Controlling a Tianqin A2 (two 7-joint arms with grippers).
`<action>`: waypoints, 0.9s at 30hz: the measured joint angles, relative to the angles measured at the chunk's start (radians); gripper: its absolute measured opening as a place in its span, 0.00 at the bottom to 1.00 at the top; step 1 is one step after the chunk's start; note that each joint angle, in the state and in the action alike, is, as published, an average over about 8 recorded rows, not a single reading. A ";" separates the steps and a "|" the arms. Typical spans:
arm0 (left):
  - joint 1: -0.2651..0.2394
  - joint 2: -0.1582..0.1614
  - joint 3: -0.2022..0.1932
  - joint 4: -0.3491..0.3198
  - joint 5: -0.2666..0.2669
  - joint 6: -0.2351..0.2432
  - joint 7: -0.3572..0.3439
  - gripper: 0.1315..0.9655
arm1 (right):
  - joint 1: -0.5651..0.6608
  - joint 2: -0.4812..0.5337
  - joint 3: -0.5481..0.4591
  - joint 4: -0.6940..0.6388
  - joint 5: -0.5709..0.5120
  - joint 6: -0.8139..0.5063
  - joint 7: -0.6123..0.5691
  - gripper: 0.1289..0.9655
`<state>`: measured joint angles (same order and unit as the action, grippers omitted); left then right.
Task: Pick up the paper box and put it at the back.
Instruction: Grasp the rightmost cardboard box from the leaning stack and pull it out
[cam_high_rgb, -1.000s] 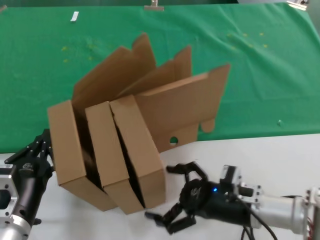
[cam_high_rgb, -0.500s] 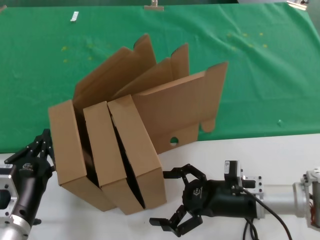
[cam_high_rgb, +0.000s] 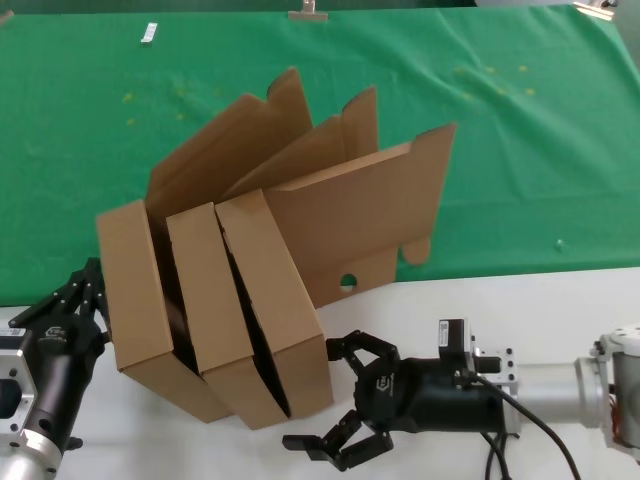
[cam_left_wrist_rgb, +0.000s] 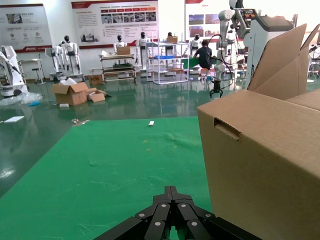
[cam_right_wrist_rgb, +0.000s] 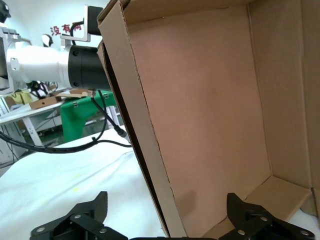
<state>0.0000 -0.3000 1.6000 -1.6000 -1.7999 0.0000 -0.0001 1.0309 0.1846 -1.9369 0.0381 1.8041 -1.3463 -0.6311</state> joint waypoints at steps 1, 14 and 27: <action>0.000 0.000 0.000 0.000 0.000 0.000 0.000 0.02 | 0.002 -0.001 0.004 -0.002 -0.006 -0.001 -0.001 0.89; 0.000 0.000 0.000 0.000 0.000 0.000 0.000 0.03 | 0.002 0.002 0.052 -0.003 -0.067 -0.018 0.003 0.69; 0.000 0.000 0.000 0.000 0.000 0.000 -0.001 0.19 | -0.031 0.019 0.076 0.056 -0.099 -0.046 0.027 0.33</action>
<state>0.0000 -0.3000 1.6000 -1.6000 -1.7998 0.0000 -0.0006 0.9996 0.2039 -1.8608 0.0943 1.7053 -1.3918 -0.6043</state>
